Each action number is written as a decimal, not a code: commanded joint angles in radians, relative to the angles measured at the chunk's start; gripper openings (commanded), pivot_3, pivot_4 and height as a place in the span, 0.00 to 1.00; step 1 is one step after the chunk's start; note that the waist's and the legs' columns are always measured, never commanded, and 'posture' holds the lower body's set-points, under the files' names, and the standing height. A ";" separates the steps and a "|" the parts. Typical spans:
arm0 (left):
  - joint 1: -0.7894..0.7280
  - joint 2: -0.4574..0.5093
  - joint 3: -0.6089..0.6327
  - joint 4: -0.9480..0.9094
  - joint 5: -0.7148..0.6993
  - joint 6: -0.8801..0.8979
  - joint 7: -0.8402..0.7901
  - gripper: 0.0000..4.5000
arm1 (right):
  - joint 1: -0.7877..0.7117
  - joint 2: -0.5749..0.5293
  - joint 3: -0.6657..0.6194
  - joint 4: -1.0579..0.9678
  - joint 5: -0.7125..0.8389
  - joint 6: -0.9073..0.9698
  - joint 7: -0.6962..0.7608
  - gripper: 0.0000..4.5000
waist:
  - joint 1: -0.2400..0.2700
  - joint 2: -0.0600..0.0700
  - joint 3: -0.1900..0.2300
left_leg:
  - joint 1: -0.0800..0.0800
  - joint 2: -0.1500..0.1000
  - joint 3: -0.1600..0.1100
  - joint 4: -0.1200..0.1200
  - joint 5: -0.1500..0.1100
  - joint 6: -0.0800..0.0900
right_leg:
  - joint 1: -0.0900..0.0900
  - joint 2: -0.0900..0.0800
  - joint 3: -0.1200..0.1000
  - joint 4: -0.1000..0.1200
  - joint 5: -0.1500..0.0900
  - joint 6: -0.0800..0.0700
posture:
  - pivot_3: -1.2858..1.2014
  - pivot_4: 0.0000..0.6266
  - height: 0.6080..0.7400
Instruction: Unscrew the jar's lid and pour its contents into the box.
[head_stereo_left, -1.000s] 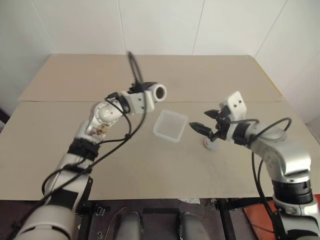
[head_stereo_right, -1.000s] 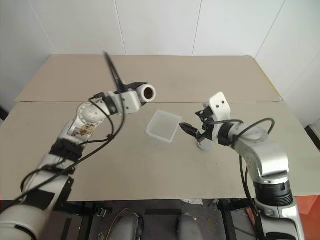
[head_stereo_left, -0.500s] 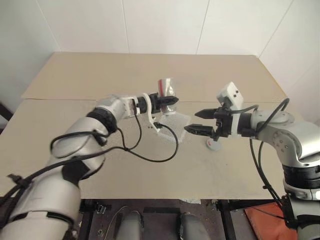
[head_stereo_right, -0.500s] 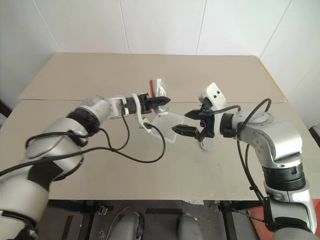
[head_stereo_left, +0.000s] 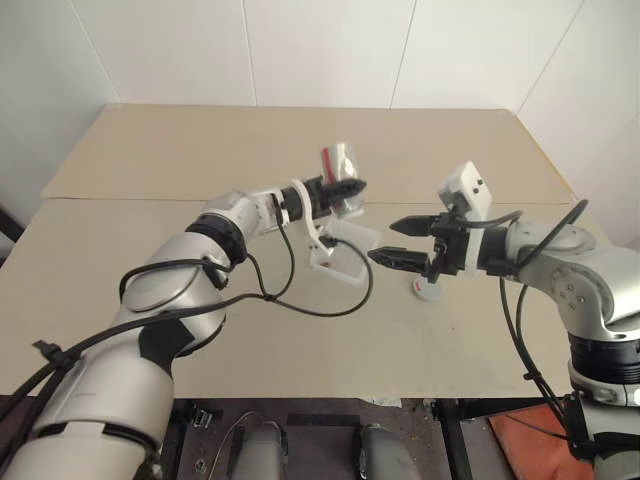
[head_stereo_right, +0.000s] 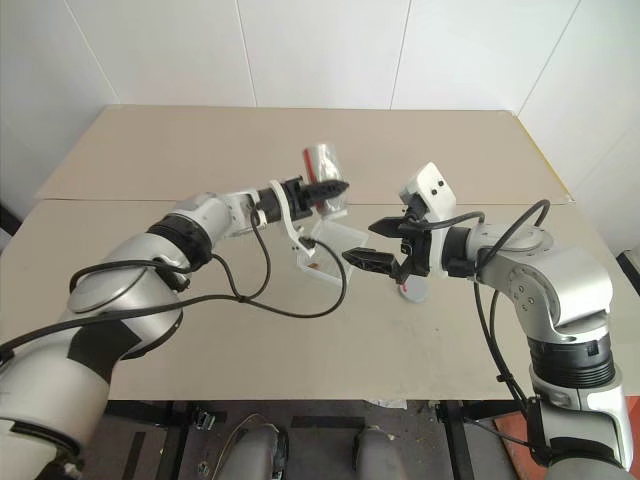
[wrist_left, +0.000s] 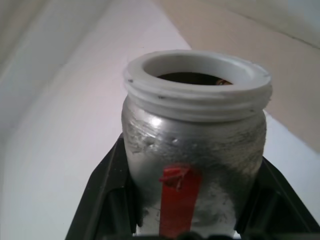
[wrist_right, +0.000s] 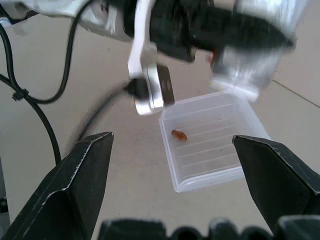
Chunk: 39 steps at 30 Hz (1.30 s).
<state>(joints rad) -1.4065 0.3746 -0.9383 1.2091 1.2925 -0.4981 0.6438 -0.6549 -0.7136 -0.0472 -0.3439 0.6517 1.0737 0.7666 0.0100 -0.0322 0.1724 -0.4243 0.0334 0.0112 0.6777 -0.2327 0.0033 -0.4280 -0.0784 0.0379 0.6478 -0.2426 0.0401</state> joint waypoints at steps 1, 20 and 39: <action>0.071 0.039 0.283 -0.028 -0.400 -0.185 -0.273 0.43 | 0.000 -0.003 -0.036 -0.039 0.018 -0.031 -0.005 0.99 | -0.002 0.000 0.000 | 0.000 0.000 0.000 0.000 0.000 0.000 | 0.000 0.000 0.000 0.000 0.000 0.000 | 0.52 0.24 1.00; 0.799 -0.005 0.940 -1.001 -1.576 0.744 -1.265 0.43 | 0.017 -0.042 -0.003 -0.042 -0.011 -0.137 0.065 0.99 | -0.024 0.001 -0.001 | 0.008 0.001 -0.002 0.002 0.000 0.000 | 0.008 0.001 0.000 0.001 0.001 0.000 | 0.52 0.24 1.00; 1.054 0.080 1.016 -1.176 -1.601 0.719 -1.300 0.99 | 0.032 -0.060 -0.004 -0.063 -0.008 -0.140 0.077 1.00 | -0.027 0.001 -0.001 | 0.008 0.001 -0.001 0.001 0.000 0.000 | 0.007 0.001 0.002 0.000 0.001 0.000 | 0.52 0.24 1.00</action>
<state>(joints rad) -0.3764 0.4106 0.0290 0.1320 -0.2785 0.1843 -0.6285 -0.6205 -0.7564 -0.0342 -0.3754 0.6413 0.9623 0.8409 -0.0170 -0.0310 0.1717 -0.4160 0.0347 0.0101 0.6787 -0.2326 0.0032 -0.4214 -0.0777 0.0398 0.6481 -0.2421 0.0397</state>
